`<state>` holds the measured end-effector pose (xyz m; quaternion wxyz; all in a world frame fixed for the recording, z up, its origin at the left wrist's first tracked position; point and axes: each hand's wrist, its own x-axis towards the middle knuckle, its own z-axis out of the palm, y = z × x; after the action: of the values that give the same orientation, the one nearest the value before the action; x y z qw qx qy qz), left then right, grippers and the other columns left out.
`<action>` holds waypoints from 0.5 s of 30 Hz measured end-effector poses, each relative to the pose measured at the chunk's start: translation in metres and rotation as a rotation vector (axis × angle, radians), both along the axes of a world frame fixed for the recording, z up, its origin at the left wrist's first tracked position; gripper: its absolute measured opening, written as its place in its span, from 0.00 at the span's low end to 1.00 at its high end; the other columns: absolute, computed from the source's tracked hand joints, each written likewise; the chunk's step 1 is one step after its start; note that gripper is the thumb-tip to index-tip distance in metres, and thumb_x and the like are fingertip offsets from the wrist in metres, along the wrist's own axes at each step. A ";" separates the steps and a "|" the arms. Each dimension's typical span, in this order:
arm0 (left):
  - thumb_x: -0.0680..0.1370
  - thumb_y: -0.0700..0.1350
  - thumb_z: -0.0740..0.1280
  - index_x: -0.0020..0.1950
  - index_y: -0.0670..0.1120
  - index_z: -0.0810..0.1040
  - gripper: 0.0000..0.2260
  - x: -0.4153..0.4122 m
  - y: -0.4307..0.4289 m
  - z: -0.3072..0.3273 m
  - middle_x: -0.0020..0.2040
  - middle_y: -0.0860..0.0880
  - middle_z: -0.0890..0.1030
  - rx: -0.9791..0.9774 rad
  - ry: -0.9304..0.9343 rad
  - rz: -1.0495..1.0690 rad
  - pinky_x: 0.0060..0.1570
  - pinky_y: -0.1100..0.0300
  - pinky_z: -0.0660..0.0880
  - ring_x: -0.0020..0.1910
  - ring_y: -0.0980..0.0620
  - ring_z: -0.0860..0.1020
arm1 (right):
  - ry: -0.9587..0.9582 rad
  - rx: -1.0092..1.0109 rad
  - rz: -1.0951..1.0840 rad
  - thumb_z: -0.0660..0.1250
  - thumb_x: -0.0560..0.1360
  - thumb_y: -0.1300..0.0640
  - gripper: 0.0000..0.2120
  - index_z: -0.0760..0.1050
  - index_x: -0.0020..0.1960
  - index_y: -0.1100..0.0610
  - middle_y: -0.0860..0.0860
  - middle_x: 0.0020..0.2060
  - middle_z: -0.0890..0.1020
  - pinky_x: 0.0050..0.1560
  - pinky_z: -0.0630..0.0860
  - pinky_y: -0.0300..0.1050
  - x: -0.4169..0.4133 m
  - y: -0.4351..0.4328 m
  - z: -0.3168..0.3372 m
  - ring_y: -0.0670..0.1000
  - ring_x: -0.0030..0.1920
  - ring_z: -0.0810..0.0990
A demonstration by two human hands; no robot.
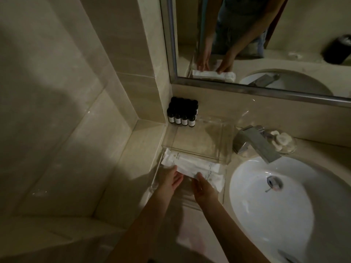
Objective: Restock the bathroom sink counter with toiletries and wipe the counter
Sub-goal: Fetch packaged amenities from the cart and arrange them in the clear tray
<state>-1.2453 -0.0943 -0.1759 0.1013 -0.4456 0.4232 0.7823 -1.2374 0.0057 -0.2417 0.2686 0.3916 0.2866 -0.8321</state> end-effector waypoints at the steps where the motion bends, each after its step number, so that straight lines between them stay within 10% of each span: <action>1: 0.80 0.39 0.64 0.66 0.37 0.71 0.15 0.002 0.000 -0.001 0.61 0.38 0.77 -0.001 0.015 0.002 0.63 0.51 0.72 0.61 0.42 0.75 | 0.005 0.050 0.001 0.77 0.58 0.34 0.26 0.75 0.47 0.48 0.58 0.53 0.80 0.68 0.70 0.54 -0.003 0.009 0.018 0.57 0.59 0.77; 4: 0.79 0.41 0.65 0.67 0.38 0.71 0.17 0.003 0.001 -0.008 0.62 0.38 0.77 -0.020 0.074 -0.006 0.62 0.52 0.72 0.61 0.42 0.76 | 0.081 0.131 -0.174 0.68 0.75 0.66 0.04 0.77 0.48 0.59 0.57 0.47 0.82 0.46 0.82 0.44 -0.003 0.023 0.032 0.53 0.47 0.82; 15: 0.79 0.39 0.65 0.67 0.35 0.71 0.17 -0.025 0.001 -0.015 0.64 0.36 0.76 -0.026 0.040 0.049 0.57 0.54 0.74 0.64 0.42 0.75 | -0.011 0.096 -0.168 0.69 0.73 0.69 0.09 0.73 0.50 0.61 0.59 0.48 0.79 0.51 0.81 0.52 -0.033 0.021 0.044 0.56 0.47 0.80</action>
<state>-1.2705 -0.0930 -0.1907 0.0679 -0.4414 0.4243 0.7877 -1.2706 0.0271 -0.1974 0.1802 0.4311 0.2908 -0.8349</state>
